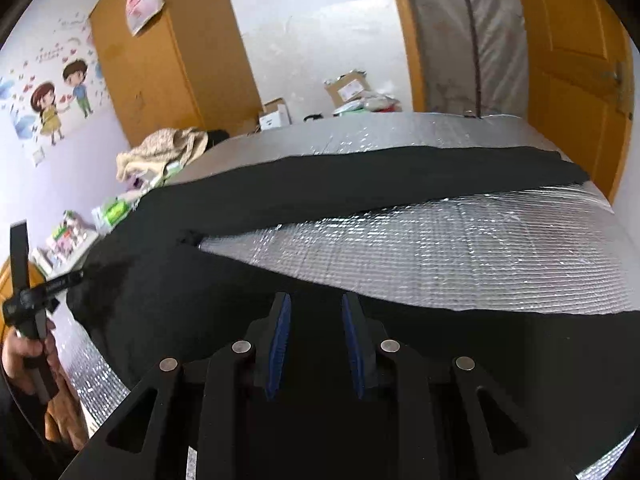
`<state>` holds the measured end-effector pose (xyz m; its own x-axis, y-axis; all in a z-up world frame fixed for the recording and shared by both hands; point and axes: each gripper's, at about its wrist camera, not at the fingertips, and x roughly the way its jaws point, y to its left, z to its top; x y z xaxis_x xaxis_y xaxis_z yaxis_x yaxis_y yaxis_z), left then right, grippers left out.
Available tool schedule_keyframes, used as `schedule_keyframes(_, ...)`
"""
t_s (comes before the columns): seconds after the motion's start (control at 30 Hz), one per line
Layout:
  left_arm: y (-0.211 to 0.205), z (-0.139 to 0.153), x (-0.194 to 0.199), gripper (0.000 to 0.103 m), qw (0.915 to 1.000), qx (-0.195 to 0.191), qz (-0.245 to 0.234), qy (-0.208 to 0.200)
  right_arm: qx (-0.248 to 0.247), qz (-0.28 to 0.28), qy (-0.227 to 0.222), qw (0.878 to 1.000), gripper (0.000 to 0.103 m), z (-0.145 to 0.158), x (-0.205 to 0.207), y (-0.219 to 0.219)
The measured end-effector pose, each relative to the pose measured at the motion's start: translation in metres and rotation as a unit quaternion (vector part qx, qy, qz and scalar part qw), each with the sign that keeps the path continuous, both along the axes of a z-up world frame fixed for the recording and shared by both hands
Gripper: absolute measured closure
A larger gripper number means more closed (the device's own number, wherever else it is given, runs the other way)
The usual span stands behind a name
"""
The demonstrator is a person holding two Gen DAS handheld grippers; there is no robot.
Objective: Fold clothes
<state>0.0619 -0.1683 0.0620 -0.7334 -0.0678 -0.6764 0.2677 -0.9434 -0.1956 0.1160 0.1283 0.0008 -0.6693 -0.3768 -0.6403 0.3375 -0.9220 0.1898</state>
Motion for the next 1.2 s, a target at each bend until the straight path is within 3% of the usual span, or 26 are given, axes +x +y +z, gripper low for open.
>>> schedule_keyframes(0.23,0.02,-0.002,-0.017,0.096,0.9992,-0.031,-0.015,-0.022,0.014,0.021,0.022,0.999,0.075,-0.001,0.004,-0.015)
schedule_keyframes(0.33,0.024,-0.005,-0.02,0.096,0.9991,-0.027,-0.018,-0.027,0.009,0.026,0.034,0.999,0.075,0.0,0.004,-0.018)
schedule_keyframes(0.6,0.028,-0.012,-0.026,0.096,0.9986,-0.027,-0.017,-0.042,0.014,0.046,0.017,0.999,0.072,-0.002,-0.002,-0.024)
schedule_keyframes(0.77,0.03,-0.011,-0.028,0.096,0.9986,-0.011,-0.04,-0.031,0.032,0.063,0.009,0.997,0.071,-0.006,-0.002,-0.032)
schedule_keyframes(1.0,0.044,0.001,-0.022,0.096,0.9954,-0.037,-0.087,0.01,0.072,0.087,-0.004,0.994,0.071,-0.007,-0.006,-0.048)
schedule_keyframes(1.2,0.047,0.013,-0.02,0.096,0.9937,-0.044,-0.097,0.034,0.077,0.076,-0.004,0.994,0.071,0.002,-0.011,-0.056)
